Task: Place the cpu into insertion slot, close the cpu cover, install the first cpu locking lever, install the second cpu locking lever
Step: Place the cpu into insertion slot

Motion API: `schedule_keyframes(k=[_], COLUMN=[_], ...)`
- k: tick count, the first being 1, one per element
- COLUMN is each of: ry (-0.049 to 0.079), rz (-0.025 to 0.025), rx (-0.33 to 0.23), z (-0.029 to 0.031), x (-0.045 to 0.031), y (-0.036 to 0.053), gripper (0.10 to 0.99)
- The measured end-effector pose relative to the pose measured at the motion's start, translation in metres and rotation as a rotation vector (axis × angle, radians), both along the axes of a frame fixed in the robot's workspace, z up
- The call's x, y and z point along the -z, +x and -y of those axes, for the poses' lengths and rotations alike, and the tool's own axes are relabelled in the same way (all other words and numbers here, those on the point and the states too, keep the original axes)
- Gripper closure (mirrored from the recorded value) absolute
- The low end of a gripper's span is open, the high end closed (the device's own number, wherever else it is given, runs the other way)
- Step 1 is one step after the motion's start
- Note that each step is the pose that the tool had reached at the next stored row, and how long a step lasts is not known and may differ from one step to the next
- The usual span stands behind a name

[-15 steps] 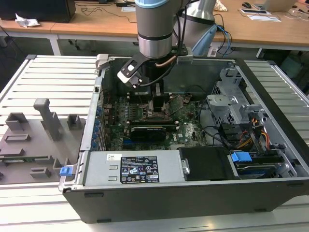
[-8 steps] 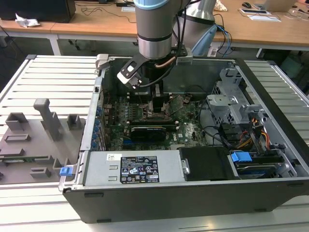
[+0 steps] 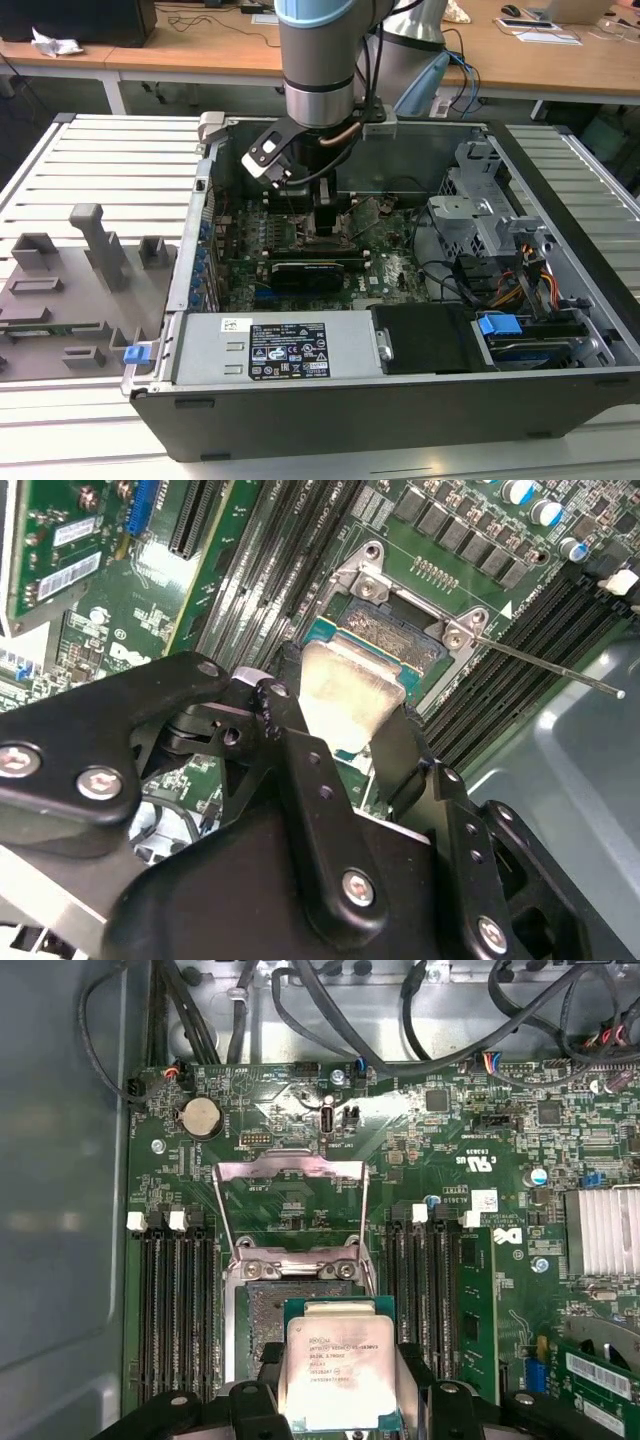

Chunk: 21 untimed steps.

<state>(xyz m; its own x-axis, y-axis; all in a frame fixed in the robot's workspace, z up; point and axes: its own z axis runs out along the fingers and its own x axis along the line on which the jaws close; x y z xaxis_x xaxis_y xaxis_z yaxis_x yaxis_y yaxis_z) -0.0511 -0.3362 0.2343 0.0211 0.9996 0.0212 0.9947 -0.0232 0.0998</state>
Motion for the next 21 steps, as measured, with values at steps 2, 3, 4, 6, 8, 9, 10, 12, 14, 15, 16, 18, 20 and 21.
schedule_keyframes(k=[2, 3, 4, 6, 8, 9, 10, 12, 14, 15, 16, 18, 20, 21], ry=[0.000, 0.000, 0.000, 0.000, 0.000, 0.000, 0.000, 0.000, 0.000, 0.000, 0.000, 0.000, 0.000, 0.000], rz=[-0.0001, -0.0001, -0.0002, 0.0000, -0.0001, -0.0001, -0.0002, -0.0001, -0.0001, -0.0001, 0.0000, 0.0001, -0.0001, -0.0002], rx=[0.000, 0.000, 0.000, 0.000, 0.002, 0.003, 0.003, 0.003, 0.003, 0.003, 0.003, 0.003, 0.003, 0.004], z=[-0.0014, -0.0019, -0.0032, -0.0054, -0.0062, -0.0066, -0.0071, -0.0080, -0.0098, -0.0103, -0.0109, -0.0126, -0.0136, -0.0140], x=[0.0039, 0.0047, 0.0060, 0.0103, 0.0127, 0.0134, 0.0139, 0.0153, 0.0177, 0.0184, 0.0192, 0.0212, 0.0231, 0.0235], y=[0.0000, 0.0000, 0.0000, -0.0009, -0.0019, -0.0019, -0.0020, -0.0019, -0.0020, -0.0019, -0.0019, -0.0020, -0.0019, -0.0020], gripper=[0.565, 0.565, 0.565, 0.565, 0.565, 0.565, 0.565, 0.565, 0.565, 0.565, 0.565, 0.565, 0.565, 0.565])
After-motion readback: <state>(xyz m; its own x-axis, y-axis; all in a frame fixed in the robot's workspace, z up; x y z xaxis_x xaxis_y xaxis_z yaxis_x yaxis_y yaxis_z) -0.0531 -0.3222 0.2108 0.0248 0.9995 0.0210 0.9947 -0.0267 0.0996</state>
